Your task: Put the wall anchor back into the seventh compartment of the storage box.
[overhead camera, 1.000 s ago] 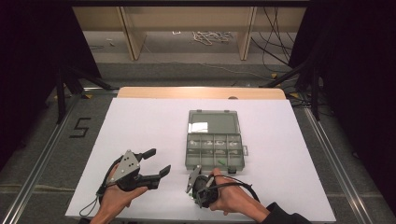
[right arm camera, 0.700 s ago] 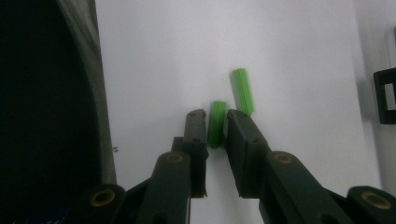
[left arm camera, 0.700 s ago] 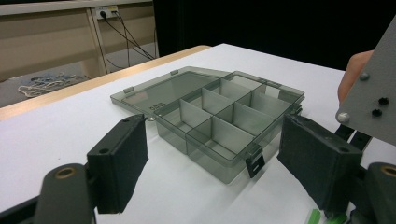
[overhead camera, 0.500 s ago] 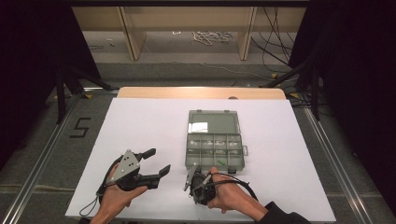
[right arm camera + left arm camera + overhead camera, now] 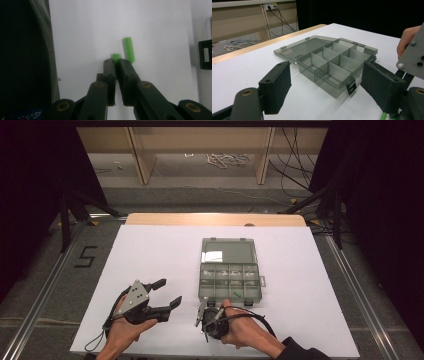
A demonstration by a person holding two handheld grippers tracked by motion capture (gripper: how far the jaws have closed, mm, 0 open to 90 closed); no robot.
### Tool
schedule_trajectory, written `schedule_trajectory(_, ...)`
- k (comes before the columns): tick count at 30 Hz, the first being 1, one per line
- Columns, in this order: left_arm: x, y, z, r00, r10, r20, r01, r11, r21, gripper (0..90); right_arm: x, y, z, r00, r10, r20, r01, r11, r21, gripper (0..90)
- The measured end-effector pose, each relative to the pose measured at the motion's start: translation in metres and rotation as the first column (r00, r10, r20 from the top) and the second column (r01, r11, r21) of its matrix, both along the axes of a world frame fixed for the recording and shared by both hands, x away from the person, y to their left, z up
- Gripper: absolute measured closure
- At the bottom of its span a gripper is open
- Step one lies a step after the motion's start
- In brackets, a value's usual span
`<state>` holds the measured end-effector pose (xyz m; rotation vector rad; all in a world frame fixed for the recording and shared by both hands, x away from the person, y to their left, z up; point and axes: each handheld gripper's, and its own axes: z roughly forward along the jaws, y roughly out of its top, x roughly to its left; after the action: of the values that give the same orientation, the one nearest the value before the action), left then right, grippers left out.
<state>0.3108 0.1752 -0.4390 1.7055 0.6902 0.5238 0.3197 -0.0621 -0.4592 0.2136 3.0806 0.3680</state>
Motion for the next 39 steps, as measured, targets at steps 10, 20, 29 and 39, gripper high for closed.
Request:
schedule_trajectory(10,0.000,0.001,0.001,1.0000,0.002,0.003,-0.002,1.0000,0.006,23.1,0.005,-0.010,0.022,0.9990,0.004,0.046,-0.008,0.996,0.092,84.7)
schedule_trajectory(20,-0.001,0.000,0.001,1.0000,0.004,0.002,-0.004,1.0000,0.003,23.1,0.020,-0.030,0.044,0.9945,-0.094,0.046,0.084,0.978,0.189,84.7)
schedule_trajectory(29,-0.001,0.000,0.001,1.0000,0.006,0.002,-0.006,1.0000,-0.002,23.1,0.038,-0.055,0.061,0.9796,-0.173,0.102,0.141,0.953,0.267,84.7)
schedule_trajectory(39,-0.001,0.000,0.002,1.0000,0.006,0.006,-0.006,1.0000,-0.004,23.0,0.059,-0.084,0.068,0.9459,-0.287,0.151,0.231,0.922,0.311,84.7)
